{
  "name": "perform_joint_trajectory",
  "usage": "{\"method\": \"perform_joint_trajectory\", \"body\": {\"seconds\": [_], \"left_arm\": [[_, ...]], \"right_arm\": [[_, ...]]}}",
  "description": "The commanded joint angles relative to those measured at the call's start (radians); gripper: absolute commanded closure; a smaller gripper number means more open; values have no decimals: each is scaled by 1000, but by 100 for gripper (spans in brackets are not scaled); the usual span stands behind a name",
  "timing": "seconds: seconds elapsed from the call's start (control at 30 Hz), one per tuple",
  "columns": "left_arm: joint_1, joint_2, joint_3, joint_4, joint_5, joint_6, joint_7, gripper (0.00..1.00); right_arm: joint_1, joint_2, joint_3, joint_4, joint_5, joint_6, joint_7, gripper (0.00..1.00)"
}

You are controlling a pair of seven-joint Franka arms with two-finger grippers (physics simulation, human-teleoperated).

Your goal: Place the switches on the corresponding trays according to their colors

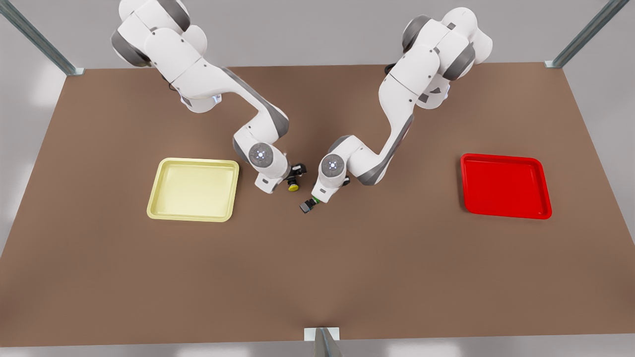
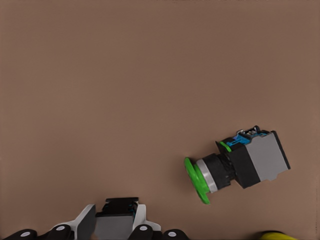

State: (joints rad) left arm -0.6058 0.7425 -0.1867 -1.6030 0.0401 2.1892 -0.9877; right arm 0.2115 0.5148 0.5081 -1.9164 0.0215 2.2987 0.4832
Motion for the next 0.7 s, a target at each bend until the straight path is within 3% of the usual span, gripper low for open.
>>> {"method": "perform_joint_trajectory", "body": {"seconds": [0.0,0.37,0.47,0.67], "left_arm": [[0,0,0,0,0,0,0,51],[12,-40,1,-3,1,-72,14,51],[12,-106,70,0,1,-149,29,51],[47,-147,130,-17,3,-244,77,37]], "right_arm": [[0,5,-5,0,0,10,2,0],[23,67,-25,-6,-155,105,109,0],[23,68,-33,-9,-156,103,112,0],[26,91,-33,-6,-156,113,126,0]]}}
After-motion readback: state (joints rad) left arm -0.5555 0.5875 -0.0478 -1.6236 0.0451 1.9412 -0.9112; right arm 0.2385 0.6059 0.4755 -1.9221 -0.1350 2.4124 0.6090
